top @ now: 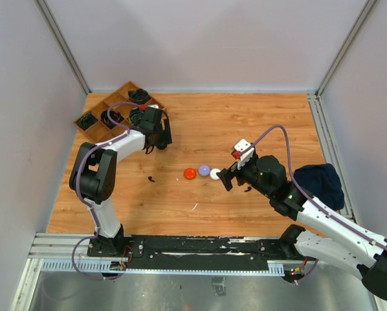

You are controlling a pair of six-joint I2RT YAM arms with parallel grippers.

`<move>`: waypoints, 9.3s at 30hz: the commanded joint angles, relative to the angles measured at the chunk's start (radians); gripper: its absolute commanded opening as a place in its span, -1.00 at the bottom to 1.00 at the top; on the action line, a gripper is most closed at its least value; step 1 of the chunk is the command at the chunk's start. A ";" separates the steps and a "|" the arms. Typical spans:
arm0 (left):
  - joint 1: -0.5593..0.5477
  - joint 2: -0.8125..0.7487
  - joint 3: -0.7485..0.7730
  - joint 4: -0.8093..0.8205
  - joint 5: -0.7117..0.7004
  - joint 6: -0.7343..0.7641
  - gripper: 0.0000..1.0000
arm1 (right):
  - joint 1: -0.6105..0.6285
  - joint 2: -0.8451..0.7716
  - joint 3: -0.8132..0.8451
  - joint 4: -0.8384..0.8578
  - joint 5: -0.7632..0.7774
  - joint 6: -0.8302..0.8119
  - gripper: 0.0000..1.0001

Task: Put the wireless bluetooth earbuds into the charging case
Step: Pick up the charging case at the center of the board.

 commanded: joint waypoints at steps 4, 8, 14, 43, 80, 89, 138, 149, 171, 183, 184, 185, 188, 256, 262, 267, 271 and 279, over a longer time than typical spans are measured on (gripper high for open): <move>0.028 0.105 0.084 -0.017 0.017 0.033 0.59 | -0.021 -0.003 -0.010 0.019 0.012 0.008 0.96; 0.032 0.141 0.101 -0.022 0.042 0.027 0.51 | -0.023 -0.001 -0.010 0.018 0.011 0.008 0.96; 0.032 0.162 0.103 -0.028 0.066 0.022 0.33 | -0.025 -0.001 -0.008 0.014 0.011 0.009 0.96; -0.170 -0.196 -0.061 -0.108 0.073 0.360 0.05 | -0.070 0.040 0.143 -0.153 -0.125 0.077 0.97; -0.630 -0.599 -0.198 0.011 0.235 1.457 -0.14 | -0.353 0.251 0.294 0.001 -0.810 0.412 0.87; -0.660 -0.588 -0.174 -0.004 0.249 1.468 -0.13 | -0.319 0.316 0.290 0.068 -0.892 0.421 0.59; -0.712 -0.629 -0.226 0.019 0.235 1.346 0.31 | -0.285 0.381 0.319 -0.021 -0.971 0.270 -0.92; -0.710 -0.689 -0.366 0.291 0.207 0.997 0.55 | -0.360 0.268 0.160 0.292 -0.923 0.422 -0.99; -0.411 -0.776 -0.667 0.998 0.588 0.158 0.58 | -0.387 0.212 -0.071 0.872 -0.900 0.618 -0.99; -0.332 -0.676 -0.700 1.260 0.697 -0.158 0.34 | -0.381 0.278 -0.067 1.002 -0.979 0.680 -0.98; -0.328 -0.665 -0.694 1.267 0.700 -0.178 0.32 | -0.380 0.284 -0.065 1.008 -0.986 0.684 -0.99; -0.327 -0.655 -0.689 1.273 0.703 -0.196 0.30 | -0.377 0.289 -0.066 1.017 -0.991 0.687 -0.99; -0.323 -0.628 -0.671 1.287 0.720 -0.236 0.21 | -0.374 0.300 -0.063 1.040 -1.002 0.698 -0.99; -0.323 -0.675 -0.462 0.736 0.893 0.024 -0.94 | -0.290 0.348 0.031 0.903 -1.153 0.555 -0.35; -0.323 -0.676 -0.427 0.669 0.909 0.060 -0.94 | -0.278 0.361 0.036 0.890 -1.184 0.537 -0.35; -0.323 -0.673 -0.382 0.564 0.920 0.119 -0.95 | -0.275 0.352 0.040 0.841 -1.190 0.497 -0.37; -0.323 -0.675 -0.363 0.516 0.924 0.150 -0.96 | -0.265 0.344 0.050 0.776 -1.194 0.450 -0.38; -0.323 -0.682 -0.340 0.449 0.925 0.192 -0.97 | -0.260 0.340 0.057 0.736 -1.214 0.420 -0.33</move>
